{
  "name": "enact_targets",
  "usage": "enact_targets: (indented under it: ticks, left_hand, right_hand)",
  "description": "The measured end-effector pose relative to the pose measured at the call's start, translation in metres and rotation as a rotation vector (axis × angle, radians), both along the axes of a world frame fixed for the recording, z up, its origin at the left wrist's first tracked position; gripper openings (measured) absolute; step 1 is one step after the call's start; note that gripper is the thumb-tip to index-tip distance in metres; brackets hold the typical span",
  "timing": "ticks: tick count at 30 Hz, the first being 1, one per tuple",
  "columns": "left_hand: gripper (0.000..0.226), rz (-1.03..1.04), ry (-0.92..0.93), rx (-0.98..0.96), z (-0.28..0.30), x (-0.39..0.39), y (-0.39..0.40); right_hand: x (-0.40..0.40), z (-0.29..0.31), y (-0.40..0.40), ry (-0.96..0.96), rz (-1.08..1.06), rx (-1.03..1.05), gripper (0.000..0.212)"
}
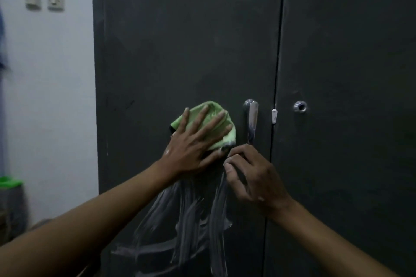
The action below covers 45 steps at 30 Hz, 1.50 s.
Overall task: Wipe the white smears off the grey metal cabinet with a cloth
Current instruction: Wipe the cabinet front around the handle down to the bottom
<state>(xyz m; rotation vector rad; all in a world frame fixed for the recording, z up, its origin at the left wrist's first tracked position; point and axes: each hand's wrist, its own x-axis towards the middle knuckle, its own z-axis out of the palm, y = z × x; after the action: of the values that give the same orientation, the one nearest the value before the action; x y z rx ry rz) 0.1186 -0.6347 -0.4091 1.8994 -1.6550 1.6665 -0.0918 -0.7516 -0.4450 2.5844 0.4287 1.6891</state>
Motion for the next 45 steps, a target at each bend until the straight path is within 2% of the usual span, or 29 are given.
enact_targets:
  ticks: [4, 8, 13, 19, 24, 29, 35, 39, 45]
  left_hand:
    - [0.067, -0.061, -0.12, 0.166, -0.055, 0.011, 0.005]
    - [0.069, -0.066, -0.242, 0.25, -0.06, 0.017, 0.009]
    - [0.067, -0.051, -0.2, 0.209, -0.043, 0.012, 0.003]
    - [0.063, -0.005, 0.019, -0.067, 0.019, -0.011, -0.028]
    - [0.069, -0.017, 0.005, -0.137, 0.002, -0.009, -0.033]
    - [0.069, -0.036, -0.018, -0.108, -0.026, -0.001, -0.022]
    - [0.07, 0.0, 0.012, -0.067, -0.081, 0.013, 0.008]
    - [0.068, 0.034, 0.003, 0.009, -0.126, 0.024, 0.029]
    - [0.063, 0.077, 0.085, -0.03, -0.131, 0.019, 0.027]
  right_hand:
    - [-0.004, -0.005, -0.003, 0.023, -0.003, -0.041, 0.022]
    - [-0.006, -0.008, -0.006, 0.053, -0.014, -0.078, 0.019]
    - [-0.009, -0.004, -0.012, 0.046, -0.066, -0.135, 0.023]
    - [-0.005, -0.002, -0.02, 0.015, -0.136, -0.054, 0.022]
    - [0.003, -0.014, -0.021, 0.025, -0.166, -0.018, 0.024]
    - [0.004, -0.021, -0.025, 0.0, -0.188, -0.047, 0.028]
    - [-0.001, -0.018, -0.035, -0.126, -0.268, 0.031, 0.051]
    - [-0.006, -0.016, -0.036, -0.129, -0.27, 0.084, 0.068]
    - [-0.017, -0.015, -0.051, -0.118, -0.344, -0.012, 0.076]
